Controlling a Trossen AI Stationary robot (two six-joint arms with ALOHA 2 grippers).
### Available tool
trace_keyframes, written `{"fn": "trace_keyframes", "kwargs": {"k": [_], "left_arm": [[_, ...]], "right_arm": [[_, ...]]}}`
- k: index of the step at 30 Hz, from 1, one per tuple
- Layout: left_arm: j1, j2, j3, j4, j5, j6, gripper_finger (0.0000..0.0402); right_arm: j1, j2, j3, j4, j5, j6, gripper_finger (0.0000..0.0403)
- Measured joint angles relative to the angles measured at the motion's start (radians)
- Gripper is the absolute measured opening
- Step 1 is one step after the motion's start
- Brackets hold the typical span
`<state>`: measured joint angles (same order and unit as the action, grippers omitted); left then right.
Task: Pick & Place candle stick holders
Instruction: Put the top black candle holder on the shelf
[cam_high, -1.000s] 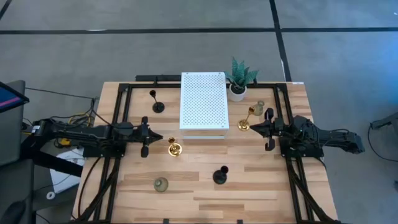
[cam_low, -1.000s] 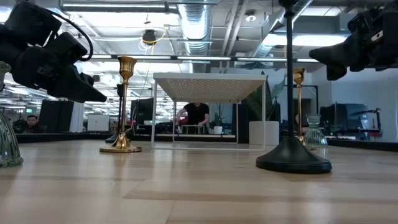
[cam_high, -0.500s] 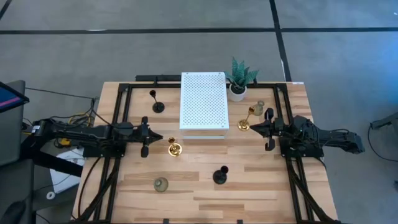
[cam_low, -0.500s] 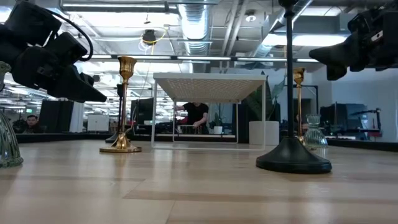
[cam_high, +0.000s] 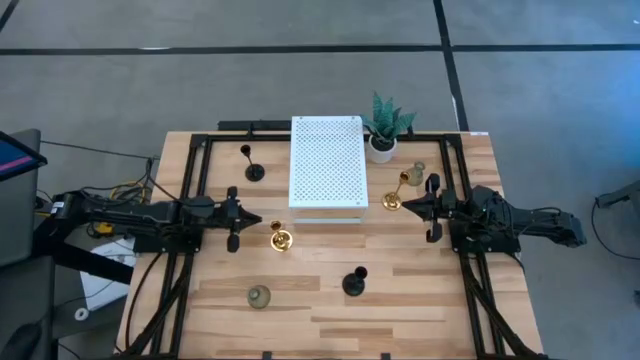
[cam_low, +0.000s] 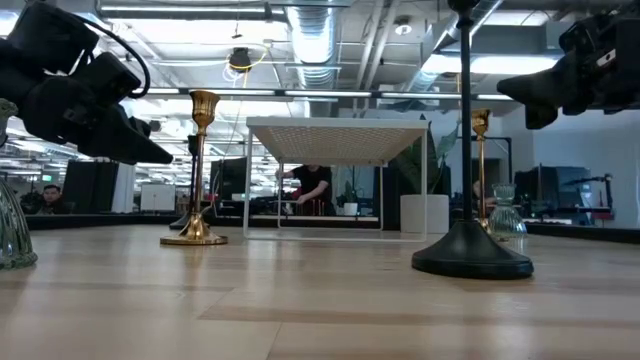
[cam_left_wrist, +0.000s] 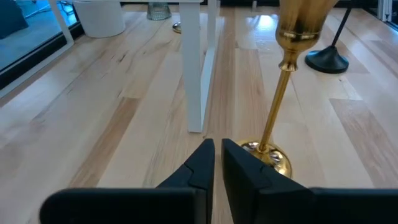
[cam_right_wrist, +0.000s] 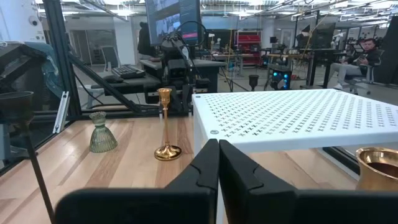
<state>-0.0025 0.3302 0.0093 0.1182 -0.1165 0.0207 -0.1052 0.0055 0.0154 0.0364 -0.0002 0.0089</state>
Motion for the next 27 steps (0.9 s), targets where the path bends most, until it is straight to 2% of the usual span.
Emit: {"fn": "trace_keyframes", "kwargs": {"k": [5,9,15,21,27], "left_arm": [[0.000,0.000,0.000,0.014,-0.003,-0.016,0.0030],[0.000,0.000,0.000,0.029,-0.003,-0.156,0.0030],[0.000,0.000,0.000,0.039,-0.003,-0.287,0.0030],[0.000,0.000,0.000,0.057,-0.003,-0.479,0.0030],[0.000,0.000,0.000,0.127,-0.002,-0.536,0.0030]], "right_arm": [[0.000,0.000,0.000,0.000,0.000,0.000,0.0000],[0.000,0.000,0.000,0.000,0.000,0.000,0.0000],[-0.002,0.000,0.000,0.000,0.000,-0.027,0.0000],[-0.001,0.000,0.000,0.001,0.000,0.072,0.0000],[-0.001,0.000,0.000,0.002,0.001,0.207,0.0000]]}}
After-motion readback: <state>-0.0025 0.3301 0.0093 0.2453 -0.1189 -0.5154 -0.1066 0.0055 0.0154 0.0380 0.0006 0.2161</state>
